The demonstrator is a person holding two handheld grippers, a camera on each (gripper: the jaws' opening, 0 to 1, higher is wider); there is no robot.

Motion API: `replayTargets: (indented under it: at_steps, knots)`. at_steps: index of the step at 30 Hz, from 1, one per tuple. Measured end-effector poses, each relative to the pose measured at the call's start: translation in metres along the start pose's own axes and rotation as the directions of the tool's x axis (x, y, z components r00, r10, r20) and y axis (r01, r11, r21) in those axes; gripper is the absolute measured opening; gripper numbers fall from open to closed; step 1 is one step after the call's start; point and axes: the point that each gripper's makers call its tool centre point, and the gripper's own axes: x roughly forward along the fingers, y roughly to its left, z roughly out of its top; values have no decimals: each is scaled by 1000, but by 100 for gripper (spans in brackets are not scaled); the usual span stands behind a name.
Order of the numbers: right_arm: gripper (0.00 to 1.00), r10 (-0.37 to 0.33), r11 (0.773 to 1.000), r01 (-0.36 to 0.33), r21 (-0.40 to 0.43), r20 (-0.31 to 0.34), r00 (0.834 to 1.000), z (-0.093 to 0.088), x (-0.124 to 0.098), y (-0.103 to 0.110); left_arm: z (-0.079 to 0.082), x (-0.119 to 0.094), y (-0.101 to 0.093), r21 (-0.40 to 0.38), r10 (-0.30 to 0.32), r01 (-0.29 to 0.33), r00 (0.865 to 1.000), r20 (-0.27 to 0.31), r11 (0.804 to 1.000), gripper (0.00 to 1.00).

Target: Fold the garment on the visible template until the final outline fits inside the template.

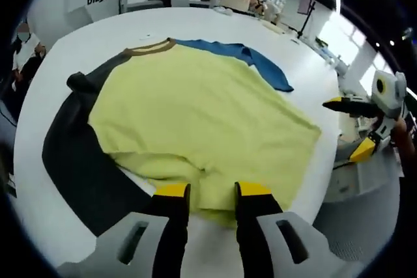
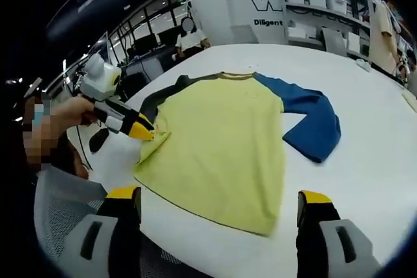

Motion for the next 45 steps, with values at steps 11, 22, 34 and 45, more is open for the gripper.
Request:
replayTargets:
  at_steps: [11, 22, 34, 45]
  knots:
    - [98, -7, 1000, 7, 4, -3, 1000, -1, -2, -3, -11, 6, 1, -36, -5, 4, 1000, -25, 999, 11]
    - [97, -17, 1000, 17, -11, -13, 1000, -4, -4, -4, -20, 6, 5, -45, 22, -24, 999, -32, 999, 4]
    - [98, -11, 1000, 11, -24, -22, 1000, -2, -4, -1, -34, -25, 2, -69, 24, -27, 999, -37, 997, 3]
    - [99, -14, 1000, 13, -26, -24, 1000, -2, -4, -3, -70, -54, 7, -120, 65, -75, 994, -84, 990, 3]
